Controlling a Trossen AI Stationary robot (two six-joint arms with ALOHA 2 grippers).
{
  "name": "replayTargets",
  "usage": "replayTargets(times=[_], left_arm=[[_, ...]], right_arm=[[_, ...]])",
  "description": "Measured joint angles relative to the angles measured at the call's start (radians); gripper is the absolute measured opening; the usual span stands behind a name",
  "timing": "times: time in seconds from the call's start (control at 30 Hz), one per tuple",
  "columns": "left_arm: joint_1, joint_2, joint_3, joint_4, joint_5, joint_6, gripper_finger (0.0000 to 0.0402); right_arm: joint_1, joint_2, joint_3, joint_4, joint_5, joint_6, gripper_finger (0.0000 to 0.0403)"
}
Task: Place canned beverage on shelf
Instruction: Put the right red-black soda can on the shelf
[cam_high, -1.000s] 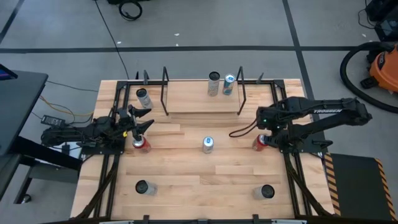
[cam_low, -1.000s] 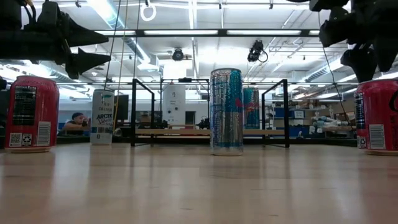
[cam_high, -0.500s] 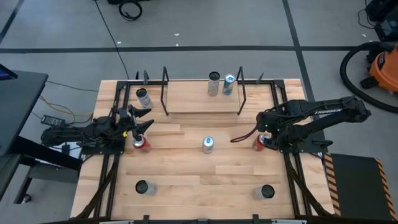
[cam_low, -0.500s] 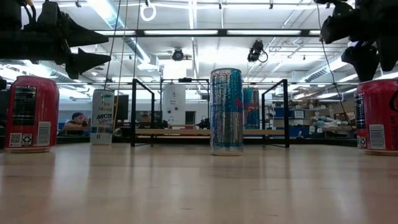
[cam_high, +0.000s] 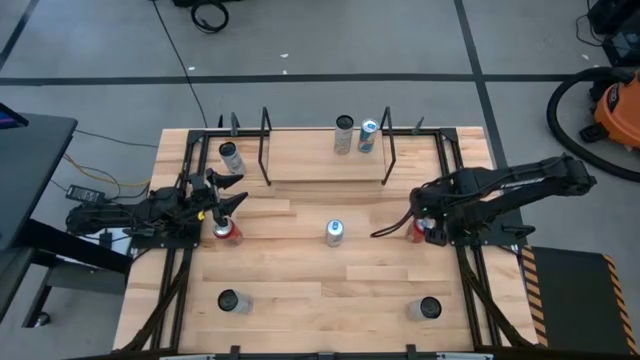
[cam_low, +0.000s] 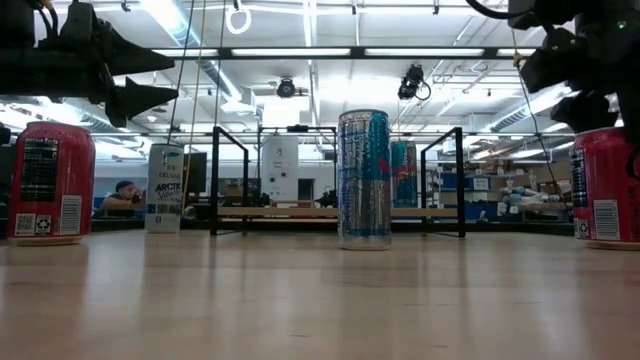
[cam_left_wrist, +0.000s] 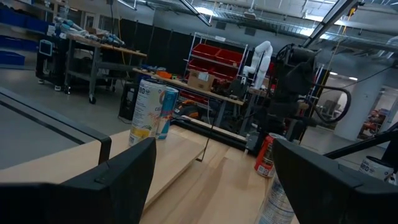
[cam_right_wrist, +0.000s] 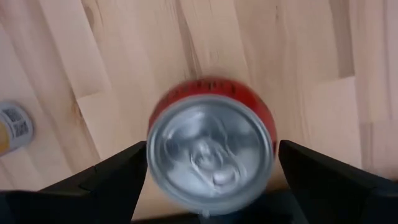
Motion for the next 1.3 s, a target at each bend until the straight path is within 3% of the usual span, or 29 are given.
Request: replayTargets(times=[0.3, 0.6, 0.83, 1.1, 1.3], left_arm=[[0.000, 0.000, 0.000, 0.000, 0.000, 0.000, 0.0321], [0.000, 0.000, 0.000, 0.000, 0.000, 0.000, 0.0321], [0.000, 0.000, 0.000, 0.000, 0.000, 0.000, 0.0321], [0.001, 0.000, 0.000, 0.013, 0.000, 0.000, 0.0321], [0.001, 0.000, 0.000, 0.051, -0.001, 0.042, 0.0321]], right_arm=[[0.000, 0.003, -0.030, 0.024, 0.004, 0.049, 0.0362], [0.000, 0.041, -0.026, 0.066, 0.025, 0.149, 0.0307], [0.000, 0.047, -0.025, 0.188, 0.034, 0.255, 0.0306], [-0.027, 0.089, 0.084, 0.279, 0.083, 0.224, 0.0306], [-0.112, 0.219, 0.242, 0.320, 0.138, 0.136, 0.0306]])
